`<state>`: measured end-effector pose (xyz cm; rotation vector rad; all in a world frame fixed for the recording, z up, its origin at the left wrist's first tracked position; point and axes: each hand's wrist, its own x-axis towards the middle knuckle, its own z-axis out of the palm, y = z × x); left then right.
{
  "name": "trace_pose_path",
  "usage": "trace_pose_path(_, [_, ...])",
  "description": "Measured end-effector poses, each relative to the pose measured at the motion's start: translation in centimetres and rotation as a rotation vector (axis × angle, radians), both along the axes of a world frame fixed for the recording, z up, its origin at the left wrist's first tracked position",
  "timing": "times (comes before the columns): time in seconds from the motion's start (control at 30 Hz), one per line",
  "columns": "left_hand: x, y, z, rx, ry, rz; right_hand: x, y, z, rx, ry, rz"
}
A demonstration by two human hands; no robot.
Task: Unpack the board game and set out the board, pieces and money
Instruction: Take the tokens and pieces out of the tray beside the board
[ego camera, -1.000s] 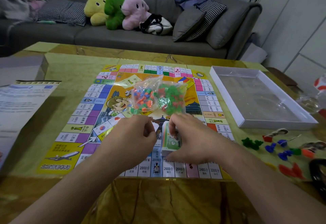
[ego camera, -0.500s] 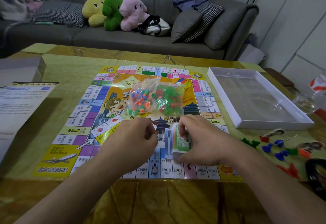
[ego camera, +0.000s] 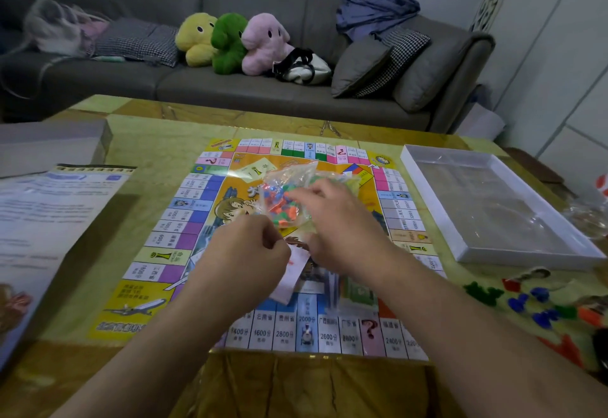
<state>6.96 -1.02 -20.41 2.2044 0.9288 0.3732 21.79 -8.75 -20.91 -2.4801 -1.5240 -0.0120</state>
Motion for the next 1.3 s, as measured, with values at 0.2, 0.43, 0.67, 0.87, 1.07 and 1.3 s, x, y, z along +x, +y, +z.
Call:
trace_pose_path(0.2, [-0.8,1.7,0.5,-0.342,-0.125,0.104,1.6,5.0,-1.0,0.158,-0.293,-0.044])
trace_pose_path(0.43, [-0.7,1.0,1.7,-1.401,-0.618,-0.081,-4.8,-3.3,2.6,0.529,-0.280,0.131])
trace_pose_path(0.67, [-0.8,-1.0,1.1,-0.876,-0.597,-0.037,-6.7,-11.8,4.4,0.721,0.252,-0.063])
trace_pose_path(0.87, [-1.6,-3.0,2.3,-0.602,-0.384,-0.328,-3.5,-13.7,6.4,0.564,0.781,-0.230])
trace_pose_path(1.07, [-1.6,-3.0,2.8,-0.511,-0.306,-0.379,-3.4,-15.0,7.0,0.567,1.080,-0.139])
trace_pose_path(1.3, [-1.9,-2.7,3.3,-0.396,-0.232,-0.342,-3.7,-14.8,6.8,0.504,0.868,-0.178])
